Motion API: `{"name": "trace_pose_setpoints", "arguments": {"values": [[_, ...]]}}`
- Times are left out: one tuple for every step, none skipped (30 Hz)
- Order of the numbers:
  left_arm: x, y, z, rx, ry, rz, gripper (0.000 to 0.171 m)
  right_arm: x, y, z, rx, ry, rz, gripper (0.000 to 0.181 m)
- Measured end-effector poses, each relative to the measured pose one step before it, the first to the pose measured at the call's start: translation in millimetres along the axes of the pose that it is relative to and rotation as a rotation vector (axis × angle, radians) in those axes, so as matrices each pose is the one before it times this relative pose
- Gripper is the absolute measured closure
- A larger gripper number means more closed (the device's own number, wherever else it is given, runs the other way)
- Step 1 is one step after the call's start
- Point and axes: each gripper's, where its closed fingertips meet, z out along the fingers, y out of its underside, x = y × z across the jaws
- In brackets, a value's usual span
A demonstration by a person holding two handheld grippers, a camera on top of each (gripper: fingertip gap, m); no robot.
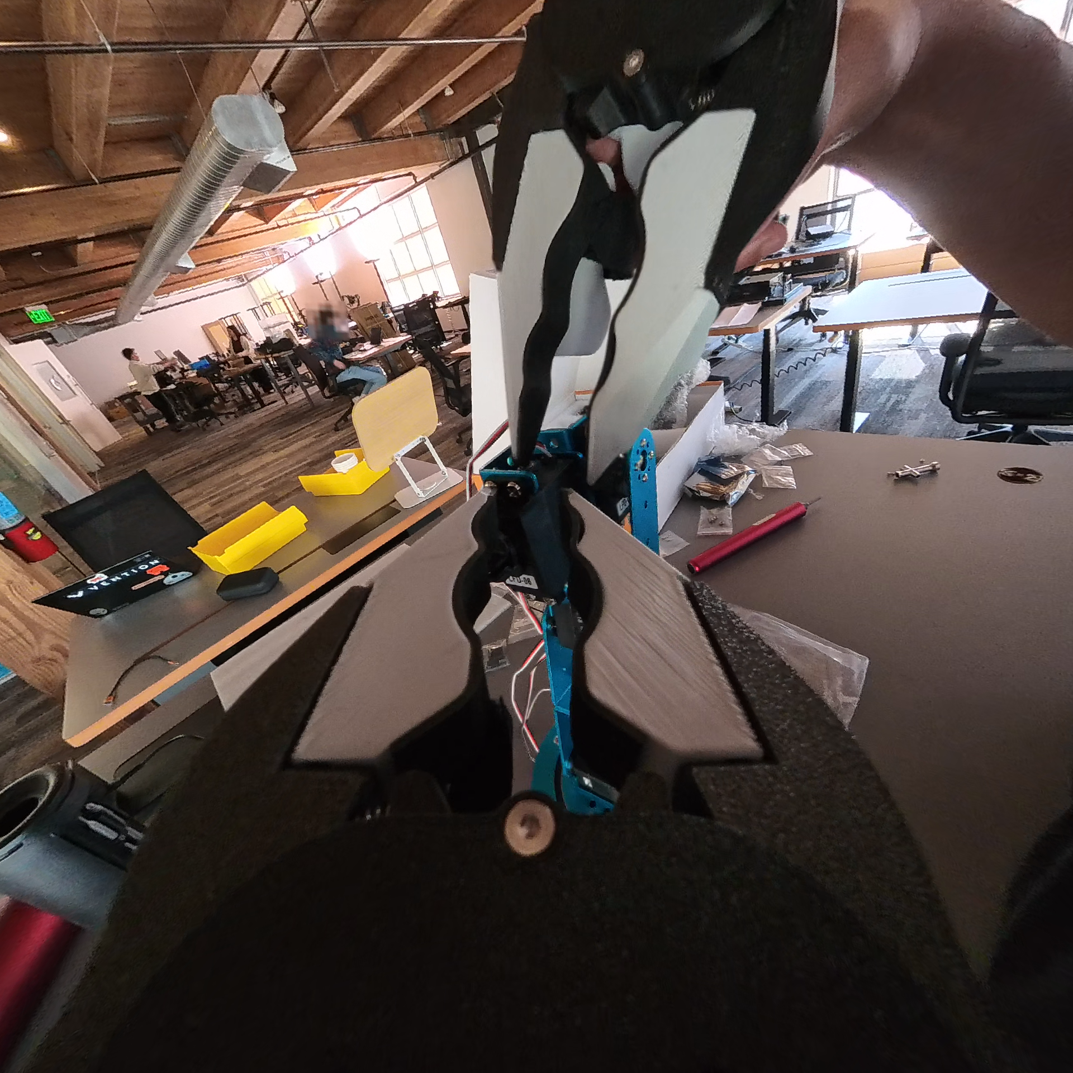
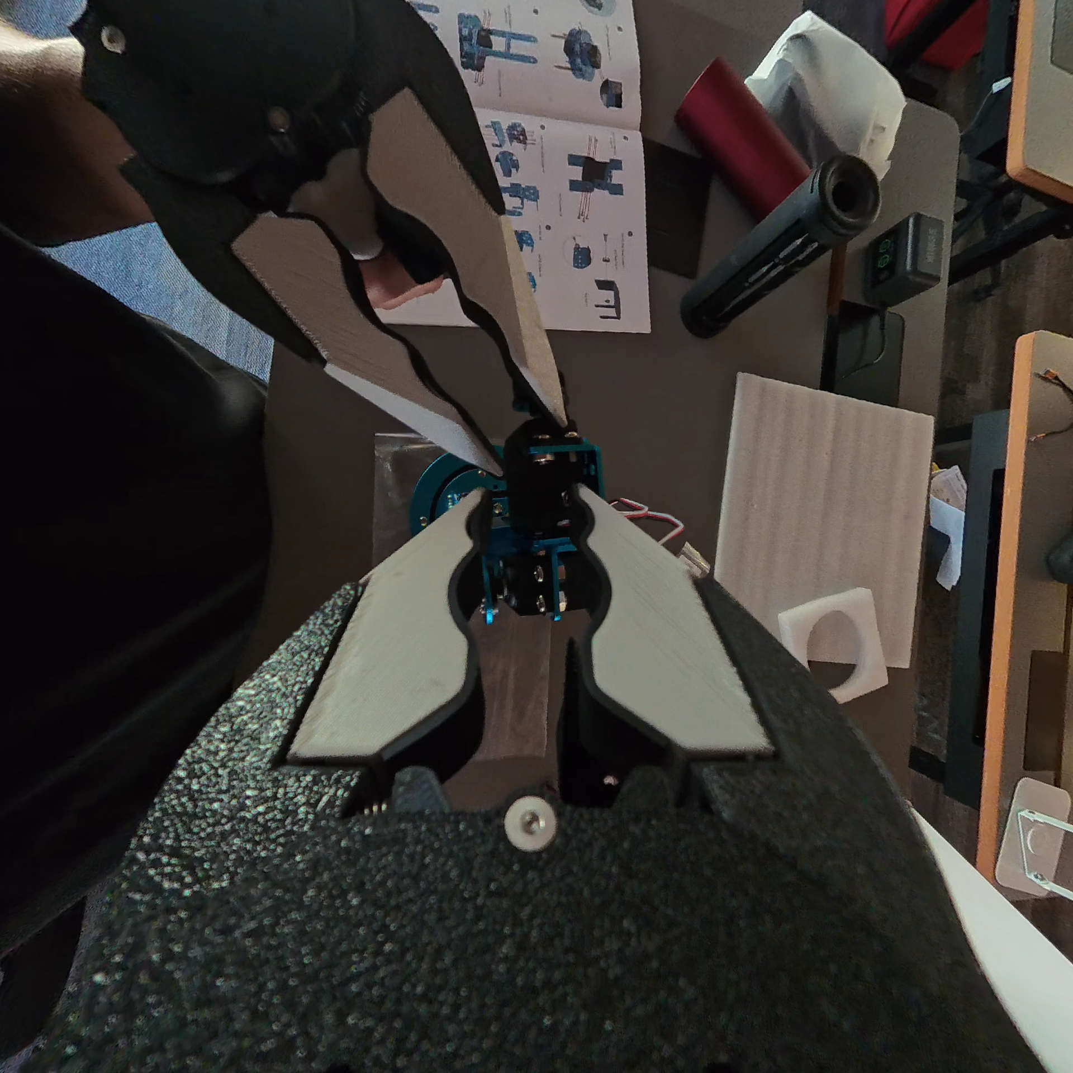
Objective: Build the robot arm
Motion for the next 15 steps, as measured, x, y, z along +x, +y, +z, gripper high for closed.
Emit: {"name": "trace_pose_setpoints", "arguments": {"values": [[-0.20, 0.02, -0.03, 0.00003, 0.0009, 0.0034, 0.152, 0.62, -1.18, -1.03, 0.0115, 0.0014, 0.0034, 0.158], [-0.20, -0.07, 0.06, 0.00023, 0.0012, 0.0019, 0.152, 0.86, -1.06, -0.73, 0.0100, 0.0007, 0.0044, 0.159], [-0.24, 0.09, -0.10, 0.00010, 0.0012, 0.0005, 0.152, 1.71, 0.79, 0.01, -0.0024, 0.0047, 0.0043, 0.160], [-0.28, 0.03, -0.02, -0.00013, 0.0011, 0.0001, 0.152, 3.34, 2.48, 0.82, -0.0128, 0.0153, 0.0009, 0.160], [-0.22, 0.15, 0.00, -0.00063, 0.0002, 0.0006, 0.153, 1.92, 2.85, 1.44, -0.0150, 0.0076, -0.0039, 0.165], [-0.27, 0.01, 0.16, -0.00085, -0.0012, 0.0016, 0.153, -0.21, -0.07, 0.96, 0.0005, -0.0013, -0.0027, 0.165], [-0.28, 0.03, 0.07, -0.00145, -0.0020, 0.0031, 0.153, -0.23, 0.06, 0.89, -0.0029, 0.0004, -0.0020, 0.165], [-0.42, 0.19, 0.05, -0.00186, -0.0028, 0.0039, 0.154, 0.18, 0.01, 0.50, -0.0037, 0.0051, -0.0011, 0.165], [-0.21, 0.00, 0.01, -0.00017, -0.0012, 0.0019, 0.154, -0.46, 0.26, -0.30, -0.0052, 0.0021, -0.0002, 0.165], [0.00, -0.28, 0.03, 0.00079, 0.0002, -0.0017, 0.155, -0.33, 0.33, -0.22, -0.0040, 0.0017, -0.0018, 0.165], [-0.16, -0.08, 0.10, 0.00116, -0.0004, -0.0029, 0.155, -0.26, -0.09, -0.22, -0.0005, 0.0005, -0.0029, 0.165], [-0.31, 0.01, 0.02, 0.00096, -0.0018, -0.0014, 0.155, -0.08, -0.34, -0.03, 0.0029, -0.0005, -0.0030, 0.167], [-0.29, 0.15, -0.09, 0.00047, -0.0019, 0.0002, 0.155, 0.19, -0.01, 0.20, 0.0026, -0.0012, 0.0002, 0.167], [-0.16, 0.03, 0.02, 0.00064, -0.0007, 0.0001, 0.155, 0.01, -0.06, -0.06, 0.0031, -0.0040, 0.0017, 0.167], [-0.08, -0.12, 0.00, 0.00033, 0.0000, -0.0006, 0.155, 0.02, -0.01, -0.07, 0.0032, -0.0047, 0.0013, 0.167]]}}
